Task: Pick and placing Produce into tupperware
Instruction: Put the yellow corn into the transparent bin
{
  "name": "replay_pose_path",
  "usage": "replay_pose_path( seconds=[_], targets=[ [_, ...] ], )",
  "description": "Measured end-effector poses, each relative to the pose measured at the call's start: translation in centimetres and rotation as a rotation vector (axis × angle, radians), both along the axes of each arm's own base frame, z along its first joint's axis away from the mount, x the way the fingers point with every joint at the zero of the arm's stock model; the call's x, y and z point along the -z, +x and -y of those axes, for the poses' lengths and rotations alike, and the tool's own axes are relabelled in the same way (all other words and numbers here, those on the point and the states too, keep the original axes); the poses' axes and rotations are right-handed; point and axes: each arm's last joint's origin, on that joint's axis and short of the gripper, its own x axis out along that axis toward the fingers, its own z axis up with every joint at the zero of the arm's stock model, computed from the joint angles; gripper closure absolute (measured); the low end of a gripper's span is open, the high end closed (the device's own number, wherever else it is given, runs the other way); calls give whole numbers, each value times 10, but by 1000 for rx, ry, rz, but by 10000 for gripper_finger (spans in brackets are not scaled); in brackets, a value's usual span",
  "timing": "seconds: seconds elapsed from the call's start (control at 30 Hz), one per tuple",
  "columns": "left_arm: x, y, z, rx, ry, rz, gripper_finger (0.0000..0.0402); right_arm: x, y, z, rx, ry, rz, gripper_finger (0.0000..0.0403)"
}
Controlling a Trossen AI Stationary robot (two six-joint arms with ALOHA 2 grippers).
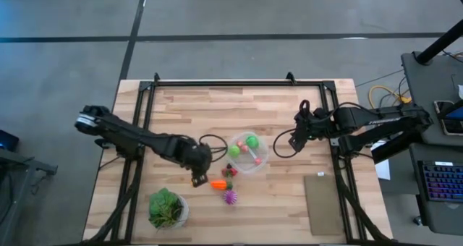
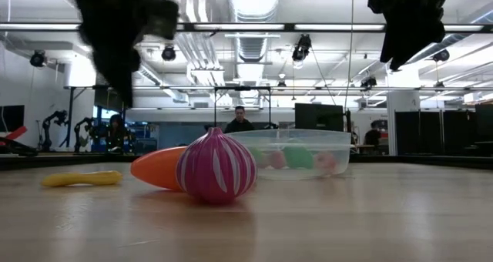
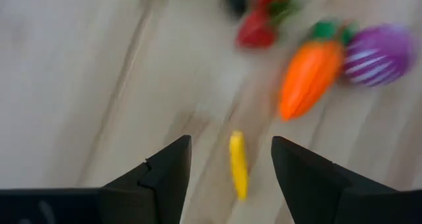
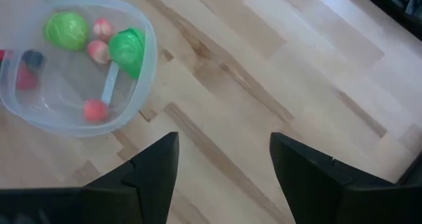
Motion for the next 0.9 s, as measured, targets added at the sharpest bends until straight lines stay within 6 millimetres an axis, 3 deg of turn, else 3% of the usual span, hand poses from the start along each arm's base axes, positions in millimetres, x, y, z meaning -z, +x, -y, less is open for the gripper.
replay_pose_path(
  seconds=[0.17, 0.53, 0.67, 0.9],
  targets=[
    [17, -9, 8, -56, -36, -29, 206, 1, 2, 0, 11, 8, -5, 172],
    [42, -1, 21, -30, 0, -56, 206, 4, 4, -1, -106, -48, -60, 172],
    [61, 1, 21, -33, 22, -107, 206, 3, 4, 0, -119, -75, -68, 172],
    [78, 4, 24, -76, -36, -160, 206, 3, 4, 0, -138, -116, -75, 172]
  ],
)
